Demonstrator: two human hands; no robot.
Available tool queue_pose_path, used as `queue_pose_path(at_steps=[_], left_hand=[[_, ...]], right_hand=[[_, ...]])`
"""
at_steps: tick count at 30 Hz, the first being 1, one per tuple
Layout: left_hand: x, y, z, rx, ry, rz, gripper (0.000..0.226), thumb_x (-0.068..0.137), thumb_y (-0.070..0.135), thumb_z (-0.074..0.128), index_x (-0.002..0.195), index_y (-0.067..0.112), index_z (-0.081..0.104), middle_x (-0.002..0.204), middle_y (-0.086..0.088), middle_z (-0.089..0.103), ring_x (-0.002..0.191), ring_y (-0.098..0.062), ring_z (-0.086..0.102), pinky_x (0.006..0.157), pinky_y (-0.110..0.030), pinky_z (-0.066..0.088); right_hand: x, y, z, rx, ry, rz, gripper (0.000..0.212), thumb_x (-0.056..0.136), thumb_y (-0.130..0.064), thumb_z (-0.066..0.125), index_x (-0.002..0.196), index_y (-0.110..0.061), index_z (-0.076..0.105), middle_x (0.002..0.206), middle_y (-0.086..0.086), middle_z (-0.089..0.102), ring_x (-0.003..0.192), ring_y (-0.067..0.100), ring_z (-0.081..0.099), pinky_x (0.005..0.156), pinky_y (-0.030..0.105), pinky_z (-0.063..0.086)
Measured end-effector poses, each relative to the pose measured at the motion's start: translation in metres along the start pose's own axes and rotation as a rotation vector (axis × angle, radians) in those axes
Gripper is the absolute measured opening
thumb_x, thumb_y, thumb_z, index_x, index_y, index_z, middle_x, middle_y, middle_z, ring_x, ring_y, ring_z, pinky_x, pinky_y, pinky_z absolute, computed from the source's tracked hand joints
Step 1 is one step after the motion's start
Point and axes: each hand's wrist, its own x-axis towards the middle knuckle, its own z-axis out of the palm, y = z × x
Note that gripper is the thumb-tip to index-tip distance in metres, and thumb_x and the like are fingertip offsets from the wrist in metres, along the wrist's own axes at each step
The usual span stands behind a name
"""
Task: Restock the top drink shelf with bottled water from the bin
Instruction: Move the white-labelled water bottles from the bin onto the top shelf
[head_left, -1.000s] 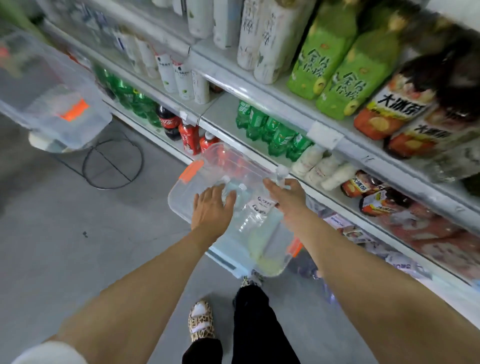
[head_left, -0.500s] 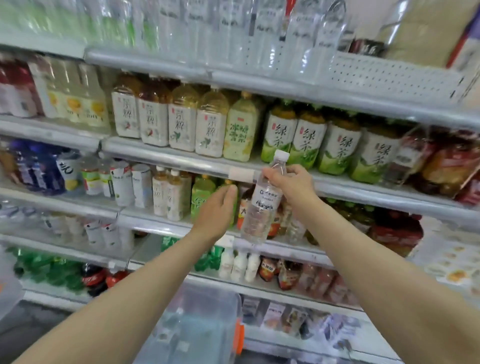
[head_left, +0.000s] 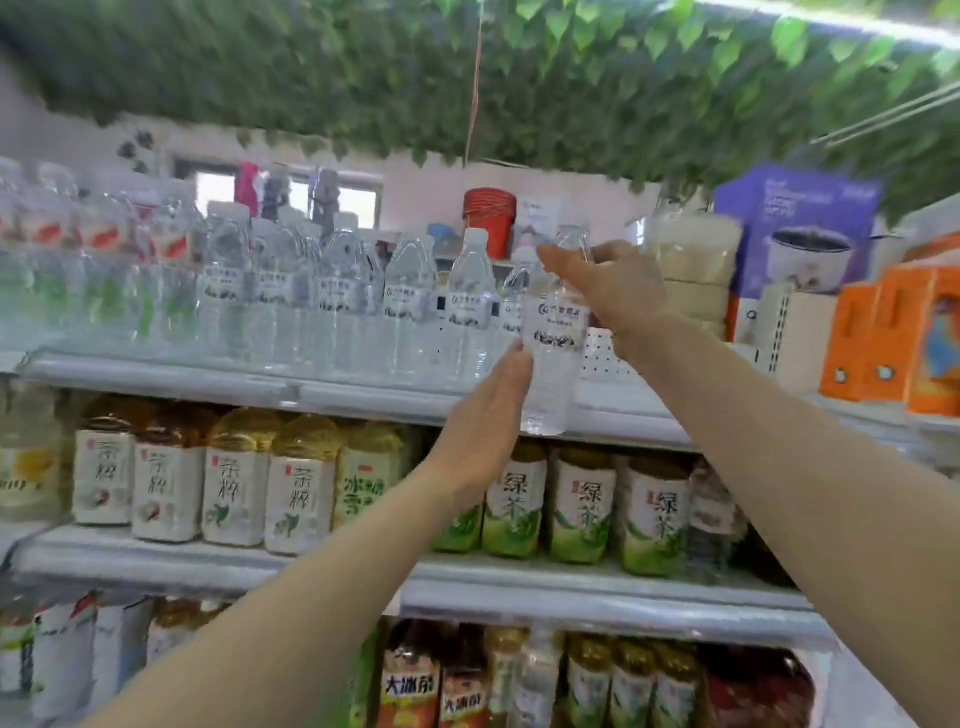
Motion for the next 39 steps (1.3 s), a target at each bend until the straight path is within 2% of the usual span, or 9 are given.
queue_pose_path(at_steps=[3,7,9,12,16,20,27,36,39], left_hand=[[0.043,-0.002,0.004,0.039,0.039,0.012,0.068,0.091,0.079,0.021,0.152,0.049,0.024,0.158,0.024,0.028,0.144,-0.004,0.029,0.113,-0.027,0.017],[0.081,-0.016,0.006,0.074,0.068,0.028,0.071,0.091,0.080,0.020,0.154,0.048,0.020,0.159,0.025,0.022,0.146,-0.002,0.021,0.110,-0.026,0.012],[0.095,-0.026,0.007,0.087,0.070,0.021,0.074,0.089,0.081,0.019,0.155,0.048,0.017,0.160,0.025,0.019,0.147,-0.003,0.018,0.112,-0.028,0.012],[0.107,-0.042,0.011,0.098,0.080,-0.009,0.073,0.090,0.079,0.020,0.155,0.047,0.012,0.161,0.024,0.015,0.149,-0.005,0.016,0.110,-0.027,0.012],[0.114,-0.058,0.013,0.147,0.106,-0.019,0.073,0.092,0.077,0.021,0.157,0.044,0.008,0.162,0.022,0.013,0.149,-0.006,0.015,0.109,-0.025,0.010],[0.116,-0.066,0.016,0.183,0.109,-0.025,0.078,0.091,0.078,0.021,0.157,0.041,0.007,0.164,0.019,0.010,0.150,-0.004,0.010,0.112,-0.025,0.006],[0.114,-0.067,0.025,0.205,0.134,-0.052,0.081,0.090,0.077,0.019,0.159,0.036,0.006,0.165,0.015,0.005,0.152,-0.005,0.004,0.125,-0.039,0.005],[0.112,-0.069,0.026,0.224,0.130,-0.058,0.081,0.091,0.075,0.018,0.159,0.034,0.003,0.166,0.013,0.001,0.152,-0.006,0.000,0.125,-0.039,0.003],[0.112,-0.071,0.025,0.251,0.125,-0.058,0.079,0.092,0.074,0.017,0.159,0.034,0.002,0.166,0.013,0.000,0.152,-0.005,-0.001,0.125,-0.036,0.001]], right_hand=[[0.036,0.002,0.002,-0.016,0.019,-0.035,0.049,0.067,-0.061,0.087,0.088,-0.024,0.062,0.087,-0.005,0.070,0.070,0.006,0.066,0.039,0.014,0.044],[0.074,0.021,0.012,-0.008,-0.011,-0.085,0.058,0.070,-0.063,0.084,0.101,-0.018,0.064,0.100,0.002,0.072,0.093,0.021,0.070,0.081,0.040,0.059],[0.087,0.032,0.019,0.012,-0.044,-0.084,0.059,0.071,-0.060,0.084,0.105,-0.016,0.064,0.103,0.003,0.071,0.097,0.023,0.070,0.091,0.048,0.058],[0.102,0.049,0.031,-0.006,-0.078,-0.100,0.049,0.072,-0.060,0.084,0.098,-0.023,0.063,0.099,0.000,0.070,0.093,0.020,0.070,0.090,0.048,0.058],[0.115,0.068,0.044,-0.022,-0.116,-0.119,0.058,0.072,-0.061,0.083,0.107,-0.020,0.062,0.108,0.003,0.068,0.101,0.024,0.066,0.094,0.050,0.056],[0.125,0.077,0.052,0.004,-0.118,-0.101,0.047,0.070,-0.059,0.085,0.090,-0.022,0.065,0.095,0.008,0.072,0.090,0.029,0.071,0.085,0.051,0.060],[0.132,0.089,0.058,-0.007,-0.118,-0.024,0.052,0.069,-0.063,0.085,0.086,-0.019,0.062,0.098,0.010,0.074,0.087,0.026,0.072,0.086,0.049,0.060],[0.131,0.083,0.062,-0.082,-0.168,0.013,0.059,0.067,-0.069,0.082,0.090,-0.016,0.065,0.093,0.006,0.076,0.090,0.025,0.074,0.085,0.046,0.061],[0.127,0.081,0.063,-0.107,-0.147,0.017,0.066,0.065,-0.071,0.082,0.089,-0.012,0.066,0.098,0.013,0.076,0.094,0.031,0.074,0.086,0.050,0.060]])
